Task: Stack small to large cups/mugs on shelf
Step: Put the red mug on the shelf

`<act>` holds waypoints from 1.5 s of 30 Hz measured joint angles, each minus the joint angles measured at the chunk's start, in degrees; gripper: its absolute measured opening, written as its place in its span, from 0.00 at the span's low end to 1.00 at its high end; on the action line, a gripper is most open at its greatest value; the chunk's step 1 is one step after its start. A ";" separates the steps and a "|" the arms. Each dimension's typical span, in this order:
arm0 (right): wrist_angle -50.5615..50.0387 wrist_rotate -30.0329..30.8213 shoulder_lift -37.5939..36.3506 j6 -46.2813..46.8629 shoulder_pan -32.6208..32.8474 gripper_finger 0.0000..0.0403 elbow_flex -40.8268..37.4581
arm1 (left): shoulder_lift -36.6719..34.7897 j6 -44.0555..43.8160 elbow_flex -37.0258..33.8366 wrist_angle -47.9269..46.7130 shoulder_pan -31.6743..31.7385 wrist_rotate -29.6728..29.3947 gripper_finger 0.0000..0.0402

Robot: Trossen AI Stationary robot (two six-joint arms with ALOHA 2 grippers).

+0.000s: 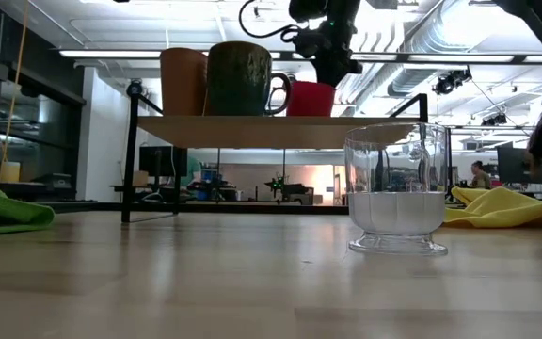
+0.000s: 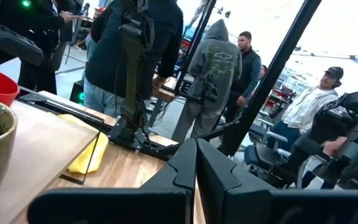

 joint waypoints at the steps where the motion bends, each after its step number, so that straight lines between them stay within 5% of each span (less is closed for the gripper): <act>1: -0.04 0.01 0.00 0.26 0.00 0.00 0.00 | 0.00 0.00 0.00 0.00 0.00 0.00 0.00; 13: 0.45 -0.01 0.00 0.22 0.00 0.02 -0.04 | 0.00 0.00 0.00 0.00 -0.01 0.01 0.00; 25: 1.61 0.01 0.00 0.15 0.00 0.30 -0.04 | 0.00 0.00 0.00 0.00 0.00 0.02 0.00; 45: 8.46 0.76 -0.52 -7.72 2.07 0.32 4.75 | 0.00 0.00 0.00 -0.18 -0.02 0.02 0.00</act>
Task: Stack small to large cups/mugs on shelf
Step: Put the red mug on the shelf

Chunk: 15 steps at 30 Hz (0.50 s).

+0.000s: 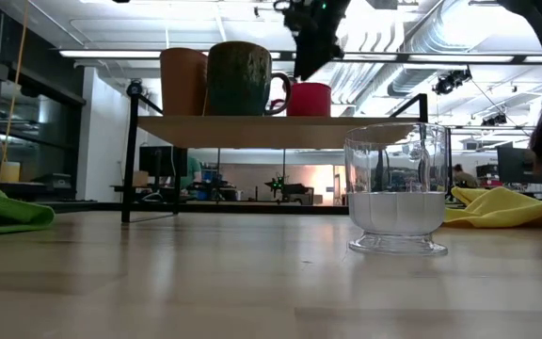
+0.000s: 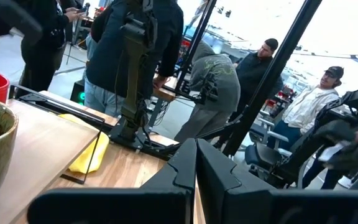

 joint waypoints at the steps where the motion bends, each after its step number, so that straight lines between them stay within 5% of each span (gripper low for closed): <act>1: -0.15 0.10 -0.54 -0.65 0.47 0.32 0.66 | 0.00 -0.02 0.00 -0.08 0.02 0.00 0.00; 7: -1.53 0.91 -9.20 -4.17 5.63 0.32 -4.76 | -0.09 -0.02 0.00 -0.28 0.00 0.00 0.00; 15: 14.38 9.61 -32.30 0.51 10.67 0.13 -37.65 | -0.09 -0.02 0.00 -0.23 0.02 0.00 0.00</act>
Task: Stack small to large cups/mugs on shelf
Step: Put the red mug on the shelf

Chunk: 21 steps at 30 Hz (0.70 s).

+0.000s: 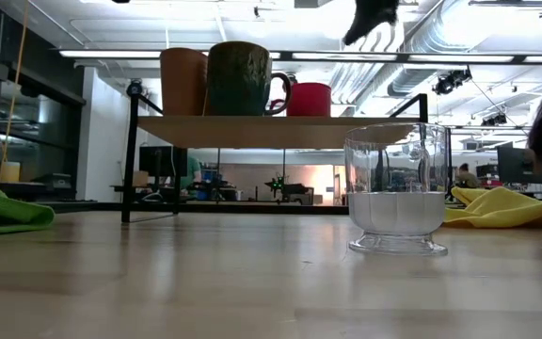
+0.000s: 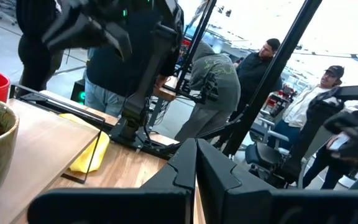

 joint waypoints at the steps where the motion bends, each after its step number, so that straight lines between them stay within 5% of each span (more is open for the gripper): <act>1: 2.95 0.16 -2.60 1.23 -0.26 0.08 -4.40 | 0.00 0.00 0.00 0.00 0.00 0.00 0.00; 5: 16.64 0.48 -9.75 8.27 -2.16 0.03 -18.66 | 0.00 0.00 0.00 0.02 -0.01 0.00 0.00; 10: 30.29 0.64 -10.14 15.98 -3.85 0.01 -29.20 | 0.00 0.00 0.00 0.04 0.00 0.00 0.00; 21: 36.68 0.61 -4.25 23.54 -5.04 0.00 -33.72 | 0.00 0.00 0.02 0.42 -0.01 -1.34 0.00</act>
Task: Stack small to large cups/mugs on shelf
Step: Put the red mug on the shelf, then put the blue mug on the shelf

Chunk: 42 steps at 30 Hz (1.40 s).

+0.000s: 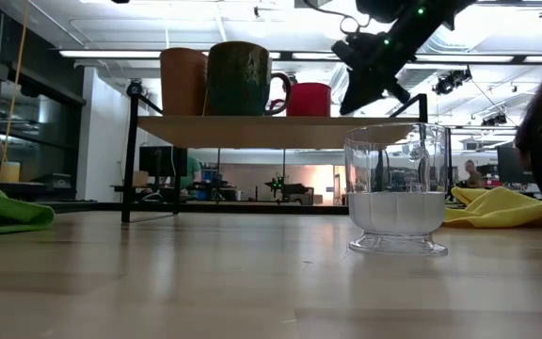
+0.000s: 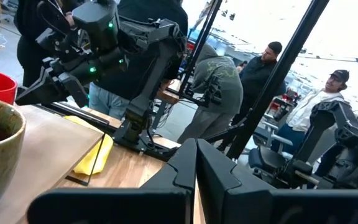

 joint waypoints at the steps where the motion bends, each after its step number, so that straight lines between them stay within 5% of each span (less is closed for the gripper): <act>1: 0.56 -0.04 0.41 0.00 0.02 0.00 0.27 | 0.00 0.00 -0.02 -0.02 -0.02 -0.03 0.00; 30: 5.27 -4.76 2.11 -2.72 0.04 0.00 0.97 | 0.00 0.00 -0.02 -0.11 -0.02 -0.17 0.00; 36: -3.37 -4.76 -6.66 -4.85 2.26 0.00 0.97 | 0.00 0.00 -0.02 -0.09 0.01 -0.17 0.00; 42: -6.55 -5.35 -19.04 -2.67 14.34 0.00 -1.63 | 0.00 -0.02 -0.02 -0.08 0.01 -0.17 0.00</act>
